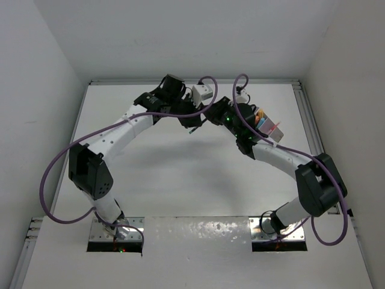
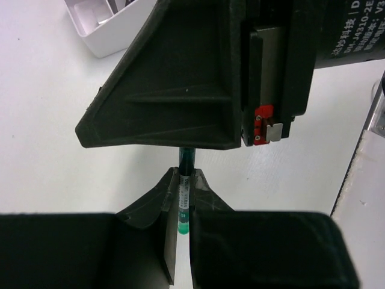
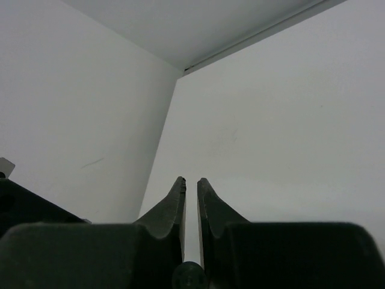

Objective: Sort the stationery into containers
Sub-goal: Place the pen in the storage box.

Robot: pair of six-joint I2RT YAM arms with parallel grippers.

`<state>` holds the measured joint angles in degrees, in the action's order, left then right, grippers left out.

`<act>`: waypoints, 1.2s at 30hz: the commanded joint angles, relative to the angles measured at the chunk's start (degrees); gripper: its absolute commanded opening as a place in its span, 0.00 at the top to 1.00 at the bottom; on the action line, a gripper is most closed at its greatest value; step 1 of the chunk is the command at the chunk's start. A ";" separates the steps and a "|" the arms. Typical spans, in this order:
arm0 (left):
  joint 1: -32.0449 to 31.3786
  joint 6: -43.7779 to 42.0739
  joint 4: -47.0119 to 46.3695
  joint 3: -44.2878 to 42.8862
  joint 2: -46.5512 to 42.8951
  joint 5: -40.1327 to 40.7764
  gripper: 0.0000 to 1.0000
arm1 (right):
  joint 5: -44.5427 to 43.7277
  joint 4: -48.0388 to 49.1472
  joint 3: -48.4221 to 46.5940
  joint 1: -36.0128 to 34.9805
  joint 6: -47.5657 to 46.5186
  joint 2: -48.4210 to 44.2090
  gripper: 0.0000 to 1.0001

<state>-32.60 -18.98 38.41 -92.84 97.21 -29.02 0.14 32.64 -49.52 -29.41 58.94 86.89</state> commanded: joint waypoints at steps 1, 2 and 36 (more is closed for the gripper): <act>-0.01 0.79 -2.82 -0.41 0.09 -0.96 1.00 | -1.02 1.55 -1.64 0.14 0.30 -0.41 1.00; -0.01 0.79 -2.82 -0.68 0.09 -0.96 1.00 | -0.93 1.37 -1.55 0.14 0.04 -0.84 1.00; 52.02 8.17 2.37 11.01 -11.16 20.23 0.00 | -22.91 -0.40 9.87 28.53 -31.26 -6.74 1.00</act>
<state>18.13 -11.49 41.39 -81.62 88.51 -7.14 -21.10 24.49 -40.51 -1.17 27.42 79.85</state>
